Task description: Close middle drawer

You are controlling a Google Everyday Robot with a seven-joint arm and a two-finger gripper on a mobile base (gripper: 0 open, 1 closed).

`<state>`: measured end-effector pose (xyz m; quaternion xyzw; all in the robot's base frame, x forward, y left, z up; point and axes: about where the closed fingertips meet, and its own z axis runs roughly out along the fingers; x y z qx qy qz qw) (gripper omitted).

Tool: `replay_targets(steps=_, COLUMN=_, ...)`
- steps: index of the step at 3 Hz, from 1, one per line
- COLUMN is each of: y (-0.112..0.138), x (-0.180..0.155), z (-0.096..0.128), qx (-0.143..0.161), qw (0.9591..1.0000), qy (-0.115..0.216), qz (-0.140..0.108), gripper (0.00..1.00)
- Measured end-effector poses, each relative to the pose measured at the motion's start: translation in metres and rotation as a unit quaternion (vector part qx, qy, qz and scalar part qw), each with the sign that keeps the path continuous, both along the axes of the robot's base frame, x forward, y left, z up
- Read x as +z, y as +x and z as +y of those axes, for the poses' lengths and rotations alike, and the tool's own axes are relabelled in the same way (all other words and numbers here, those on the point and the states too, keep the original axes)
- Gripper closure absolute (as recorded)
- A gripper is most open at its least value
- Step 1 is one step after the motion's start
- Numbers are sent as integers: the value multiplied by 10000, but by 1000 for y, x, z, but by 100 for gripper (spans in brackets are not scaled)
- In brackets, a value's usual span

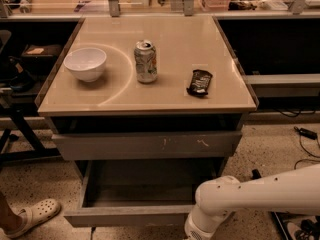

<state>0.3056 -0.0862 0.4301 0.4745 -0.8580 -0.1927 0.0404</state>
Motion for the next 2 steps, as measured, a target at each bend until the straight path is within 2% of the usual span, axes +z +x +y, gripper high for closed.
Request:
replay_targets(steps=1, y=0, x=0, z=0, qx=0, qw=10000, qy=0, qz=0, gripper=18)
replay_targets(steps=2, y=0, x=0, z=0, qx=0, qw=10000, qy=0, qz=0, gripper=42)
